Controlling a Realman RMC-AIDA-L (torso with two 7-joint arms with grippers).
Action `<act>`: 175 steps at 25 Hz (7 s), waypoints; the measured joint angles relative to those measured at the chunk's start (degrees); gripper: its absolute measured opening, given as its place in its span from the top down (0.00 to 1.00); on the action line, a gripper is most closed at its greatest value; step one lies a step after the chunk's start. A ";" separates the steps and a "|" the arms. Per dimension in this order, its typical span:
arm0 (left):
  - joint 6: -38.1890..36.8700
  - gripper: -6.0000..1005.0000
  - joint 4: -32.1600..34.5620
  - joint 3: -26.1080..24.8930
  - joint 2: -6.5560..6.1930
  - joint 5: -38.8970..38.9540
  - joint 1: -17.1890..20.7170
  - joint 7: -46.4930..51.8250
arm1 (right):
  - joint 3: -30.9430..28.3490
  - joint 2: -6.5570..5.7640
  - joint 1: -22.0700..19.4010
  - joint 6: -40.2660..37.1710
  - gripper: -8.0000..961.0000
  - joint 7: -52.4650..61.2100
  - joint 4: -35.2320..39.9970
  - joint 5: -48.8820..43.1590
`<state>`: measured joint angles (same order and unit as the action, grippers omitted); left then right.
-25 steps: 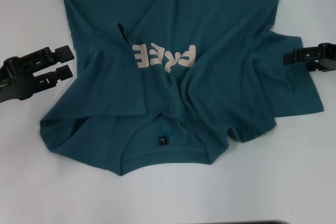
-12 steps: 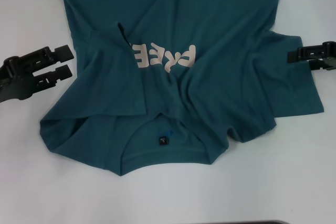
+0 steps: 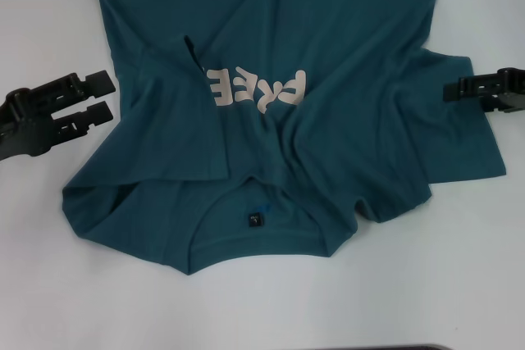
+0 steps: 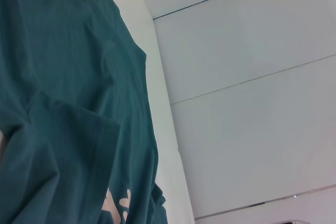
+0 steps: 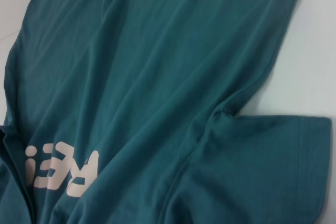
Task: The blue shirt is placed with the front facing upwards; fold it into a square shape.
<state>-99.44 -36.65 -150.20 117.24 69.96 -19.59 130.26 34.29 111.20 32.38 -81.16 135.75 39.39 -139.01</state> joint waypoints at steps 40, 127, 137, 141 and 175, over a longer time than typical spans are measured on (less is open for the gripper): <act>0.30 0.22 0.62 -0.86 0.05 0.09 0.22 0.26 | 0.26 0.57 0.59 -2.31 0.07 0.64 -0.01 0.21; 0.22 0.22 0.70 -5.69 -0.88 -0.06 1.86 1.67 | 5.66 4.05 12.39 -7.49 0.84 5.43 7.76 -2.16; 0.30 0.22 0.70 -6.10 -0.79 -0.01 2.19 1.67 | 9.76 5.10 14.82 1.26 0.81 5.57 1.29 -1.97; 0.30 0.22 0.70 -6.07 -0.73 -0.01 2.19 1.67 | 9.63 5.25 15.24 2.36 0.80 5.39 0.88 -0.39; -8.93 0.22 3.13 -7.13 -3.81 -1.72 5.39 -3.25 | 4.13 -3.19 -1.79 -15.19 0.16 -9.68 -5.29 27.65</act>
<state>-108.37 -33.52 -157.33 113.43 68.24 -14.20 127.01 38.42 108.01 30.59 -96.35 126.08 34.10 -111.36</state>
